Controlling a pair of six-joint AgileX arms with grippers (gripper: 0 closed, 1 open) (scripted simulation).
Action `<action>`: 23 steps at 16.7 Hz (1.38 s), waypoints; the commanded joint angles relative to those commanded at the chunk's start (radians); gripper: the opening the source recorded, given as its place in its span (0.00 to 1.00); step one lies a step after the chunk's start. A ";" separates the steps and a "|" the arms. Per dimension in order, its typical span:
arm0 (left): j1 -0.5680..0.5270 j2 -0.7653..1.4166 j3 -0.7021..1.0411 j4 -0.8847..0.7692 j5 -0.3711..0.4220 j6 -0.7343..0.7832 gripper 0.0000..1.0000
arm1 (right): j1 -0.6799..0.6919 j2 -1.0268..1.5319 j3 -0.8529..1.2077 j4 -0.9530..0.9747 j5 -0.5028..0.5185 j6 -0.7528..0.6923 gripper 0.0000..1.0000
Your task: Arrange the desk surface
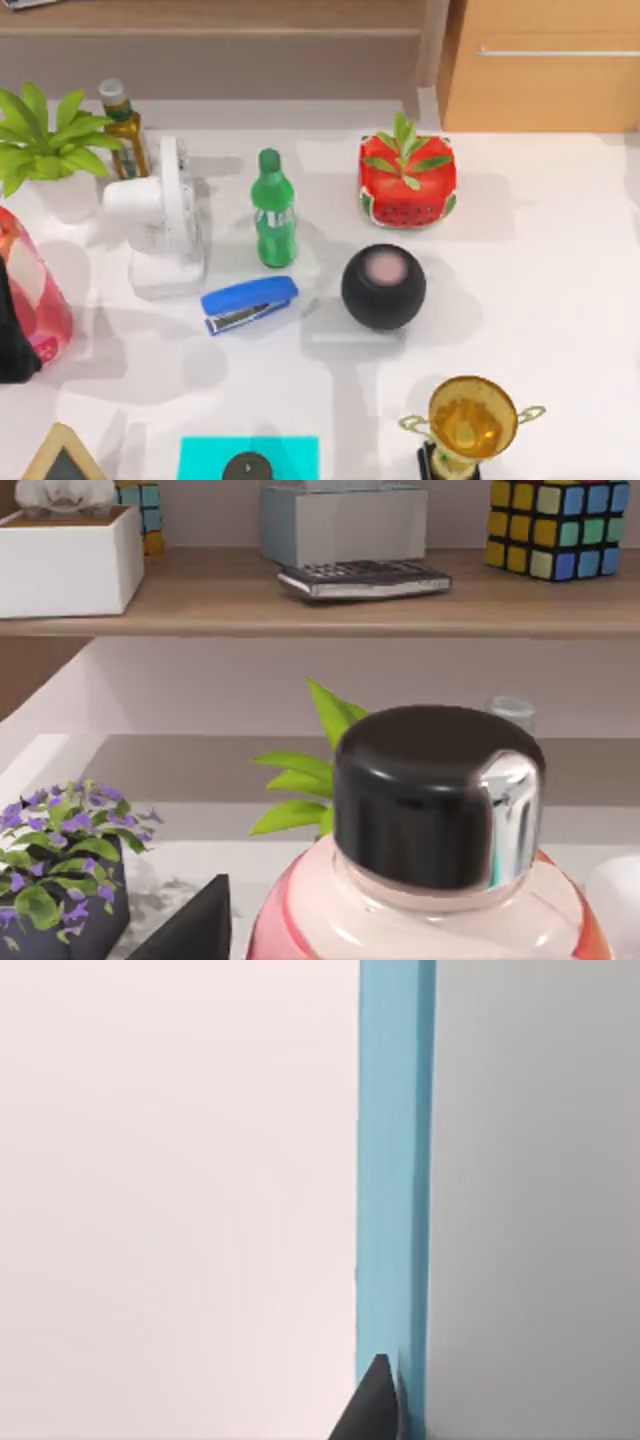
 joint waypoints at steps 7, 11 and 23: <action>0.000 0.000 0.000 0.000 0.000 0.000 1.00 | -0.485 0.109 -0.176 -0.057 -0.200 0.212 0.00; 0.000 0.000 0.000 0.000 0.000 0.000 1.00 | -0.596 0.228 -0.232 -0.087 -0.311 0.305 0.00; 0.000 0.000 0.000 0.000 0.000 0.000 1.00 | -0.370 0.478 -0.136 -0.072 -0.531 0.445 0.00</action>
